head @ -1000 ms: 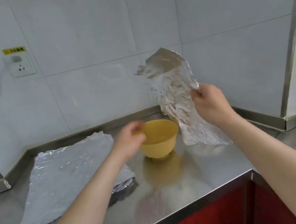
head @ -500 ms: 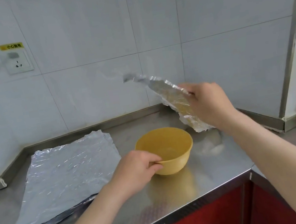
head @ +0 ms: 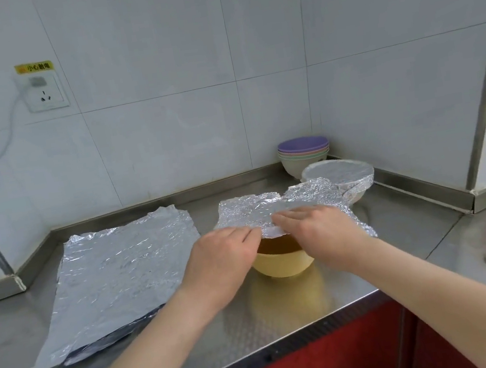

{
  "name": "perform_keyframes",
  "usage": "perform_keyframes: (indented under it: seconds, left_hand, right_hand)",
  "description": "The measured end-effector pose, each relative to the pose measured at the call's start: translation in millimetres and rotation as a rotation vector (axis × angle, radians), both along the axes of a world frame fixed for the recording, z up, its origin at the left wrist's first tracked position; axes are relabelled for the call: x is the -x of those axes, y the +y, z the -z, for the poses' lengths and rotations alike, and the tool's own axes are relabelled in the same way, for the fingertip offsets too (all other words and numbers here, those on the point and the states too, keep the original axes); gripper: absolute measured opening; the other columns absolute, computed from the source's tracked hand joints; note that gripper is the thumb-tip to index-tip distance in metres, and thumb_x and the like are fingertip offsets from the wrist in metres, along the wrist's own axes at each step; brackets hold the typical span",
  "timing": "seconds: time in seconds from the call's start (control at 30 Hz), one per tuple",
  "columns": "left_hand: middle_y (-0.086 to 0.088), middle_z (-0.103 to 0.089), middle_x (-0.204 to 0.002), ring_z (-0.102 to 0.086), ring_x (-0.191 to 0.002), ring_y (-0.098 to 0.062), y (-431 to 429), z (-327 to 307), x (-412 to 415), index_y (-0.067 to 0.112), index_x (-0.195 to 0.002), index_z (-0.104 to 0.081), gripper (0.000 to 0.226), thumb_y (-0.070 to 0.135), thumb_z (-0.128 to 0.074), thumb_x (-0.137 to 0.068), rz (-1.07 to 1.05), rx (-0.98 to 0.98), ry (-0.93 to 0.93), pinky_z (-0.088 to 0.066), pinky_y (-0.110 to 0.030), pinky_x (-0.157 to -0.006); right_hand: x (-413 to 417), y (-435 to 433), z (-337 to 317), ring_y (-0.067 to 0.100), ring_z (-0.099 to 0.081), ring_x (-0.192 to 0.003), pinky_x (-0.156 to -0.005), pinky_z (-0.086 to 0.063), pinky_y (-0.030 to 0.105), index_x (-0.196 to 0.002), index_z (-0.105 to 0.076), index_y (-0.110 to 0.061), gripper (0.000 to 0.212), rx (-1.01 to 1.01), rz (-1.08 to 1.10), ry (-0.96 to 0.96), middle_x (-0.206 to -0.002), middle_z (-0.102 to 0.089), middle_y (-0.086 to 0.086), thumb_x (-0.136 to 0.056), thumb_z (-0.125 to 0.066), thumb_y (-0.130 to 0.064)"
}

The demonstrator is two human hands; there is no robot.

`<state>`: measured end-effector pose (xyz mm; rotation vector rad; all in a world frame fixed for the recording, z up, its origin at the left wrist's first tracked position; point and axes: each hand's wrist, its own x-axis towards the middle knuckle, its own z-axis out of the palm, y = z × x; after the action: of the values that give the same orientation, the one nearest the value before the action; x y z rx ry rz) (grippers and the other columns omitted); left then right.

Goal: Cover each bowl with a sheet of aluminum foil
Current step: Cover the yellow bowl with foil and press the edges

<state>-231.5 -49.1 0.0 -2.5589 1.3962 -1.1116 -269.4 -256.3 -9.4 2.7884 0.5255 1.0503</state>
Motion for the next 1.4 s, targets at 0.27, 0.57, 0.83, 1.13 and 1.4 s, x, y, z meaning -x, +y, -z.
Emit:
perform_keyframes:
  seconds: [0.27, 0.57, 0.83, 1.13, 1.4]
  left_hand:
    - [0.004, -0.064, -0.073, -0.061, -0.071, -0.018, 1.9, 11.6, -1.9, 0.017, -0.082, -0.067, 0.027, 0.0, -0.07, -0.062, 0.059, -0.002, 0.002, -0.047, -0.027, -0.044]
    - [0.001, -0.06, -0.077, -0.058, -0.071, -0.021, -24.9, 1.3, 3.4, 0.017, -0.081, -0.066, 0.024, 0.003, -0.077, -0.065, 0.105, 0.106, -0.007, -0.038, -0.027, -0.042]
    - [-0.003, -0.054, -0.066, -0.05, -0.058, -0.021, -34.3, 5.5, -6.5, 0.012, -0.07, -0.062, 0.026, -0.009, -0.072, -0.059, 0.141, -0.001, -0.201, -0.037, -0.027, -0.044]
    - [-0.005, -0.064, -0.081, -0.061, -0.073, -0.024, -20.3, 11.1, -14.0, 0.01, -0.086, -0.066, 0.021, -0.005, -0.061, -0.072, 0.213, -0.014, -0.091, -0.053, -0.033, -0.057]
    - [-0.006, -0.07, -0.082, -0.069, -0.076, -0.023, -5.8, 19.7, -12.1, 0.009, -0.093, -0.067, 0.024, 0.005, -0.045, -0.083, 0.229, -0.094, -0.05, -0.058, -0.036, -0.058]
  right_hand:
    - [2.4, -22.7, 12.9, 0.026, -0.062, -0.093, -0.053, -0.056, 0.04, -0.099, -0.069, -0.013, 0.017, 0.031, -0.112, 0.035, -0.104, -0.068, 0.0, -0.083, -0.065, -0.008]
    - [6.7, -18.0, 13.4, 0.024, -0.055, -0.059, -0.043, -0.046, 0.036, -0.082, -0.066, -0.008, 0.016, 0.06, -0.152, -0.196, -0.076, -0.058, 0.006, -0.082, -0.053, 0.0]
    - [9.4, -23.3, 13.1, 0.023, -0.056, -0.056, -0.051, -0.045, 0.033, -0.081, -0.065, -0.011, 0.024, 0.105, -0.106, -0.208, -0.071, -0.06, 0.002, -0.079, -0.044, 0.001]
    - [18.8, -30.1, 16.5, 0.023, -0.062, -0.062, -0.053, -0.048, 0.031, -0.085, -0.068, -0.014, 0.025, 0.108, -0.076, -0.133, -0.077, -0.066, 0.0, -0.078, -0.047, 0.0]
    - [26.0, -26.7, 23.9, 0.023, -0.071, -0.078, -0.061, -0.058, 0.036, -0.099, -0.071, -0.007, 0.043, 0.035, -0.2, -0.121, -0.095, -0.073, 0.003, -0.101, -0.027, -0.008]
